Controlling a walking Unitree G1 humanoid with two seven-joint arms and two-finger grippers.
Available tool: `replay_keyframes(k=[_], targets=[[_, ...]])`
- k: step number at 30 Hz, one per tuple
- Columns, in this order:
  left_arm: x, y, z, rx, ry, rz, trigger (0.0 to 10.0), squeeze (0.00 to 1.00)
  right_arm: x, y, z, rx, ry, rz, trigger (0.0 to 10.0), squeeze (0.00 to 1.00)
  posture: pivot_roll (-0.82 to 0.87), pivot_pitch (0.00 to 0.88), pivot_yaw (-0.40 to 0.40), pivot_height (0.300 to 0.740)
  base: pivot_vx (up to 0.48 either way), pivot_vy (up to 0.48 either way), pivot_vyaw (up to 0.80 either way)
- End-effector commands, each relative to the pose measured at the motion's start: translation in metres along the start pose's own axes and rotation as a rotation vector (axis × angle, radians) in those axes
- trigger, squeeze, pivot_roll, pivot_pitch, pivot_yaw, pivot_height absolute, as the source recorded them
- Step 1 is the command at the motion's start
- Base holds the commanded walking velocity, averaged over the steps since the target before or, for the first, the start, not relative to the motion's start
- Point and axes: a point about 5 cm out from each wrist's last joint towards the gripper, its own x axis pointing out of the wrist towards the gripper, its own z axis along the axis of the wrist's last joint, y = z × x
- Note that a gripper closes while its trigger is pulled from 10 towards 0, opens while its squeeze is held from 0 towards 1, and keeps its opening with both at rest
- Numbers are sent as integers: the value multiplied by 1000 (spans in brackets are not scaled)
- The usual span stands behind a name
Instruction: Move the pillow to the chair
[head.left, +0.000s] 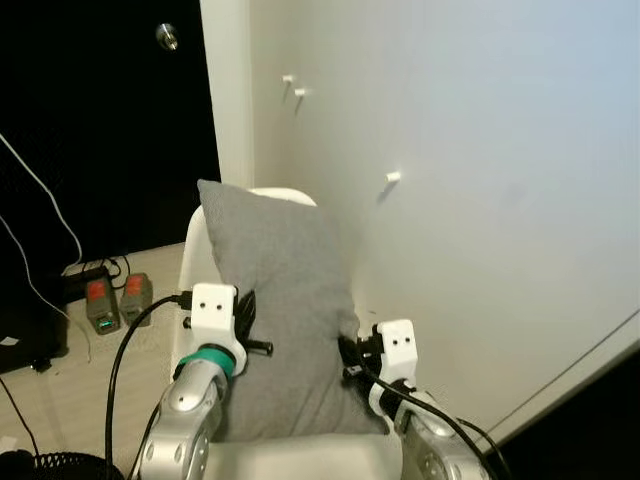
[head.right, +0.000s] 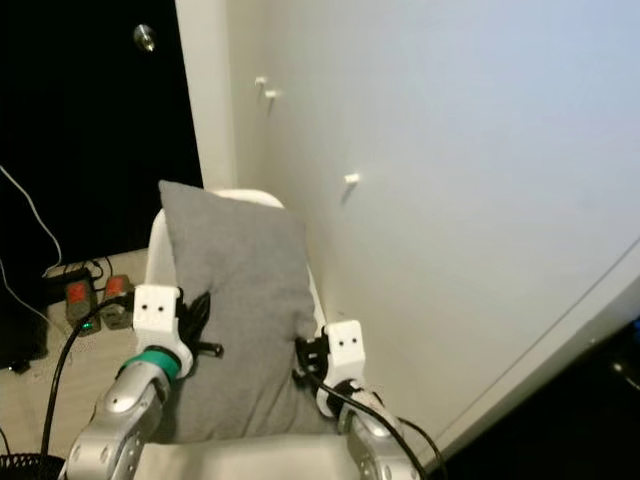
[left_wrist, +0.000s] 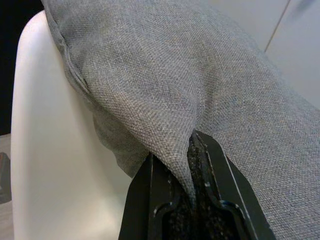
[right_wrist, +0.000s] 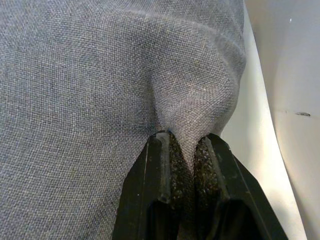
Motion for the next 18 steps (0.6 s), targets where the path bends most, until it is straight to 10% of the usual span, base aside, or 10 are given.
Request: replay_keyframes(k=[1,18], targets=[[-4,-9,-1,10,-4,-33,10000,0,0,4,-6,7,20,24,10000,0,-48,0,12,740,0,0,0],[-8,-11,-14,-52,54,-31,10000,0,1,9,-14,17,52,41,10000,0,-39,0,-3,740,0,0,0]])
